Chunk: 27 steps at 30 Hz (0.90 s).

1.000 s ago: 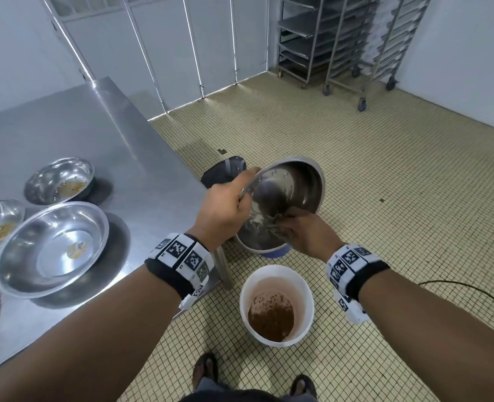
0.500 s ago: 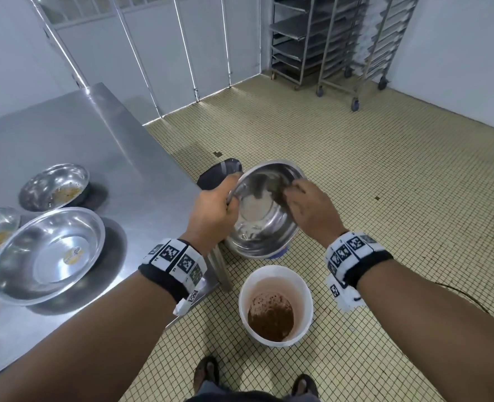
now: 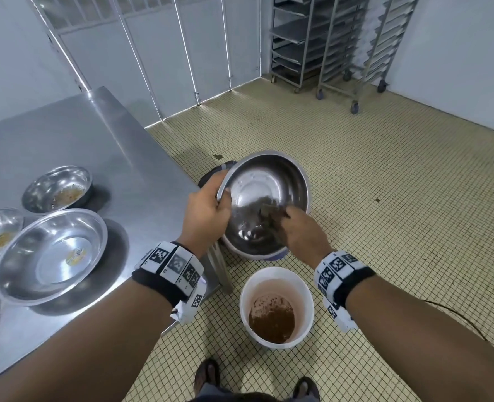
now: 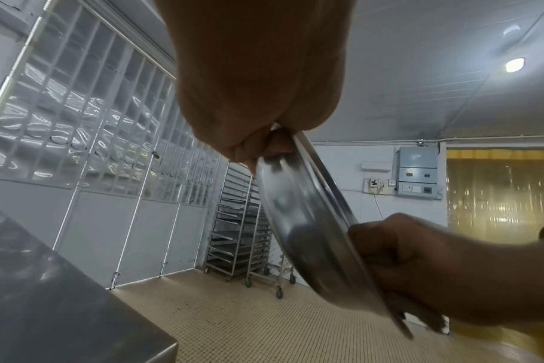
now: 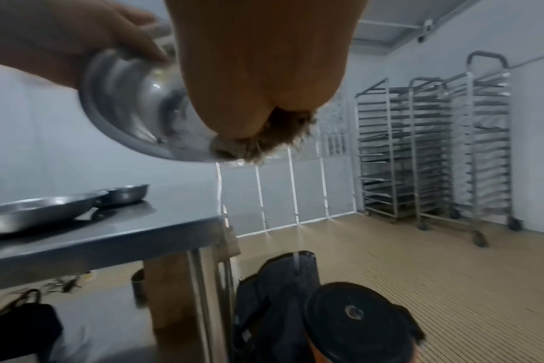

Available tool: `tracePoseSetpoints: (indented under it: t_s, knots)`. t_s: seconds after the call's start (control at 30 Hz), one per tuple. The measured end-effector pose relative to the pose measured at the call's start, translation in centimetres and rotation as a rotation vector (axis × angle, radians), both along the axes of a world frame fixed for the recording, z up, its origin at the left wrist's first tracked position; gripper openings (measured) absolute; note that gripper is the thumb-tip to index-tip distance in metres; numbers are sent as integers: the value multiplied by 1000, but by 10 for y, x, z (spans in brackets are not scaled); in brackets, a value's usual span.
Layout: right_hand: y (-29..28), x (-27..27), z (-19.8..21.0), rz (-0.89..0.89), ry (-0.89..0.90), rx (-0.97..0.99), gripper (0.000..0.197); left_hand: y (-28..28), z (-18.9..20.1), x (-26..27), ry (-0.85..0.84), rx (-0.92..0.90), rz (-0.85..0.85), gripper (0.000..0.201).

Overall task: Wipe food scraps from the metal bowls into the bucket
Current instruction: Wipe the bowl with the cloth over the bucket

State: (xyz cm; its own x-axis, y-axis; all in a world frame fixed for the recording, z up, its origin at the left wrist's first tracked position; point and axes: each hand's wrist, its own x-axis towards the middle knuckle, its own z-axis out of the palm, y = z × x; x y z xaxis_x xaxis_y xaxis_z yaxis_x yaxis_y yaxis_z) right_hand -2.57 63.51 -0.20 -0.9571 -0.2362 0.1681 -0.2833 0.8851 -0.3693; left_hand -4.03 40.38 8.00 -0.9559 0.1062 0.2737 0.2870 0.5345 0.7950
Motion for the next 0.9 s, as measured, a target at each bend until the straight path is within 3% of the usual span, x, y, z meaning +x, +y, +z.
tracePoseSetpoints:
  t_s: [0.17,0.33,0.4,0.5,0.57,0.73,0.9]
  knots:
    - [-15,2,9,146,-230,84,31,-7,-8,-3,-3,-17,37,39]
    - [-6,5,44,280,-397,114,27,-14,-8,0,4,-44,73,35]
    - [-5,-1,60,189,-292,62,25,-14,-7,1,13,-51,76,32]
    - [-6,-18,71,-47,76,-192,26,-6,-3,5,30,-36,26,29]
    - [-14,-24,72,-105,199,-283,25,2,0,10,35,4,-9,30]
    - [-34,-16,62,74,170,-280,19,4,-2,10,41,18,-55,34]
    - [-42,0,55,301,-146,-205,29,2,-2,8,86,14,-32,30]
